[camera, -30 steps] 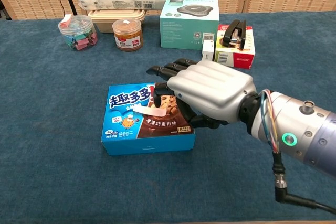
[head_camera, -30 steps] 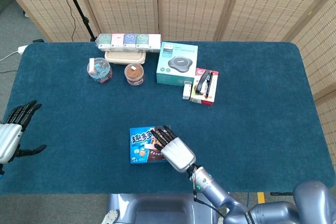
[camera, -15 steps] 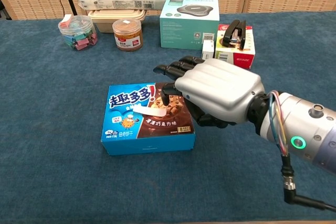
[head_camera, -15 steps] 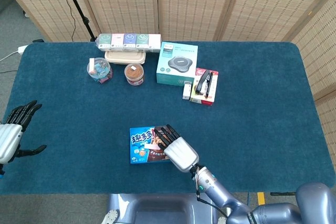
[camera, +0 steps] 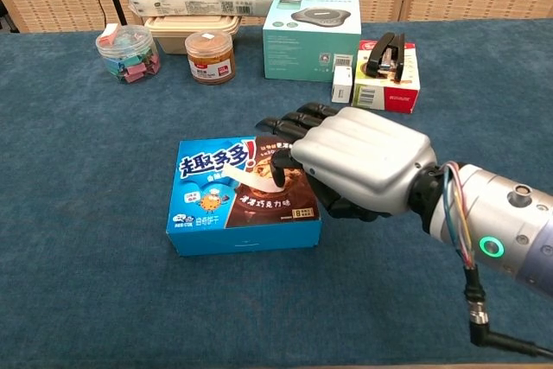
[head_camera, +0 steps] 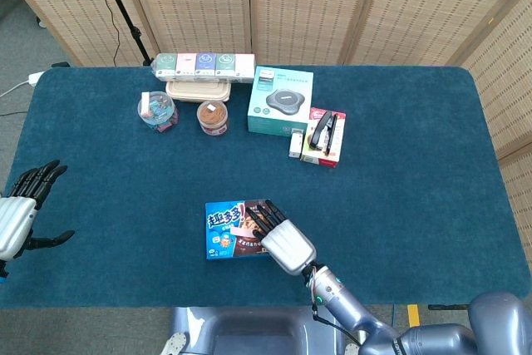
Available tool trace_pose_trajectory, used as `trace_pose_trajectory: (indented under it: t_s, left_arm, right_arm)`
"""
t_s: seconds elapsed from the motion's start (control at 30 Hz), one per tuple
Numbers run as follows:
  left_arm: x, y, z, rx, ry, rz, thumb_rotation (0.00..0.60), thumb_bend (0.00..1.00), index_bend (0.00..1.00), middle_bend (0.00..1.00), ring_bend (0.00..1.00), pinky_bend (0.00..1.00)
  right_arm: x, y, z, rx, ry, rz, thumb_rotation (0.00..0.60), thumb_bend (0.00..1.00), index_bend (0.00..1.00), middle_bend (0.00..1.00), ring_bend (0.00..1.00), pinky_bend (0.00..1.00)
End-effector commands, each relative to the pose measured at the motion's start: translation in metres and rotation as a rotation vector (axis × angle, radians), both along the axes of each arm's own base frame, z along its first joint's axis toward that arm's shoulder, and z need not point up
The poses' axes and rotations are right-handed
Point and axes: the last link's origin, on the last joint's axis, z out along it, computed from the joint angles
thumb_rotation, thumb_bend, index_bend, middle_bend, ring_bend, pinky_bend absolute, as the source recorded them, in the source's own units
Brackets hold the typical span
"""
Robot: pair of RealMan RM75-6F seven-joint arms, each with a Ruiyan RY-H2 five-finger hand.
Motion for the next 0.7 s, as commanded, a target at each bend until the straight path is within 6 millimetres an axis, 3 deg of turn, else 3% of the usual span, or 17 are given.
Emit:
trace_pose_trajectory:
  t_s: [0.03, 0.7]
  left_arm:
    - [0.0, 0.0, 0.0, -0.001, -0.001, 0.0, 0.6, 0.14, 0.0, 0.0, 0.0, 0.0]
    - [0.0, -0.001, 0.0, -0.014, -0.003, -0.007, 0.6, 0.14, 0.0, 0.0, 0.0, 0.0]
  right_arm:
    - [0.0, 0.0, -0.001, 0.002, 0.003, 0.0, 0.6, 1.0, 0.32, 0.0, 0.0, 0.0]
    - [0.002, -0.011, -0.009, -0.015, 0.031, -0.012, 0.6, 1.0, 0.33, 0.0, 0.0, 0.0]
